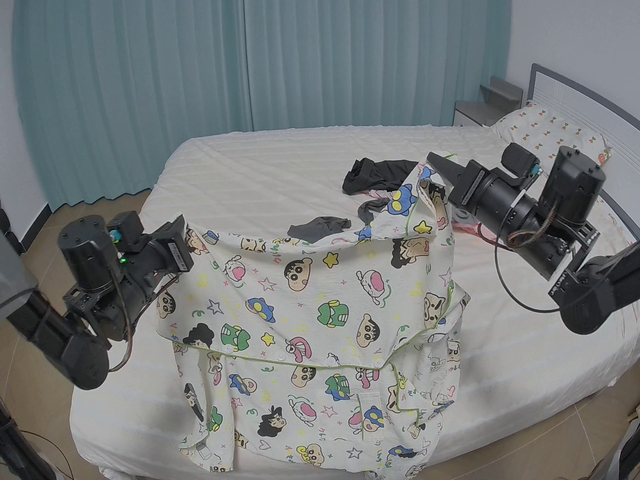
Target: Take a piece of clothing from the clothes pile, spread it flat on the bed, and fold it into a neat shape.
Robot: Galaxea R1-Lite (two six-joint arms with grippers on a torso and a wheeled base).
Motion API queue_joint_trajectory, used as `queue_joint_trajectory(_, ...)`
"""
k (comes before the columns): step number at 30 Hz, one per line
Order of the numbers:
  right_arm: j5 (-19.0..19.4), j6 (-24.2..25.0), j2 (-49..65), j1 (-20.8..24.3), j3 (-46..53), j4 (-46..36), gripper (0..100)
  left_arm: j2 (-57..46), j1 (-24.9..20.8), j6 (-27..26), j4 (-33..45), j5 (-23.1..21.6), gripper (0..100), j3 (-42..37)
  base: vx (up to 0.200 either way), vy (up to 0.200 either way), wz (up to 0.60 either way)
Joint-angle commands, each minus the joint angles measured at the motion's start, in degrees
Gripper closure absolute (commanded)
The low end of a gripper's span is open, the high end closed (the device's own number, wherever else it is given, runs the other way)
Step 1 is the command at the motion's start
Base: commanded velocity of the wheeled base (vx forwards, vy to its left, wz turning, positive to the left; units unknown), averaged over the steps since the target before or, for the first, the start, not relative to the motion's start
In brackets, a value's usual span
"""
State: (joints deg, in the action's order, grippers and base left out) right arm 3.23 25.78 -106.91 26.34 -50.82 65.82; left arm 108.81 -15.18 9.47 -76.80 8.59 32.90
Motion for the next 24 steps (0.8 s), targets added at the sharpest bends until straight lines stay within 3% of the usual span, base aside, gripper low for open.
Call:
queue_joint_trajectory(1,-0.95,0.14,-14.2,-1.65,-8.86,-0.6,100,15.29,2.52,-0.16,3.85,0.9,100,10.87,0.2,0.0,0.0)
queue_joint_trajectory(4,-1.38,0.14,-19.65,-2.0,-13.69,-0.87,100,19.77,3.66,-0.16,6.84,1.16,100,15.7,0.2,0.0,0.0)
queue_joint_trajectory(12,-5.08,0.06,-30.73,-2.61,-24.24,-4.21,100,29.53,5.07,-0.24,12.2,3.53,100,26.34,0.0,0.0,0.0)
queue_joint_trajectory(18,-5.34,0.06,-37.05,-3.49,-33.73,-11.68,100,35.06,5.25,-0.24,17.65,3.71,100,34.51,0.0,0.0,0.0)
queue_joint_trajectory(21,-5.25,0.14,-39.87,-3.93,-39.27,-16.16,100,37.88,5.77,-0.24,20.81,5.82,100,39.87,0.0,0.0,0.0)
queue_joint_trajectory(22,-5.16,0.14,-41.18,-4.2,-41.29,-18.71,0,39.28,6.04,-0.24,22.04,6.79,100,42.33,0.0,0.0,0.0)
queue_joint_trajectory(23,-5.16,0.14,-42.24,-4.28,-42.69,-20.64,0,40.25,6.21,-0.24,22.92,7.31,100,44.0,0.0,0.0,0.0)
queue_joint_trajectory(24,-5.16,0.14,-43.12,-4.28,-43.92,-22.14,0,41.13,6.3,-0.16,23.63,7.67,0,45.32,0.0,0.0,0.0)
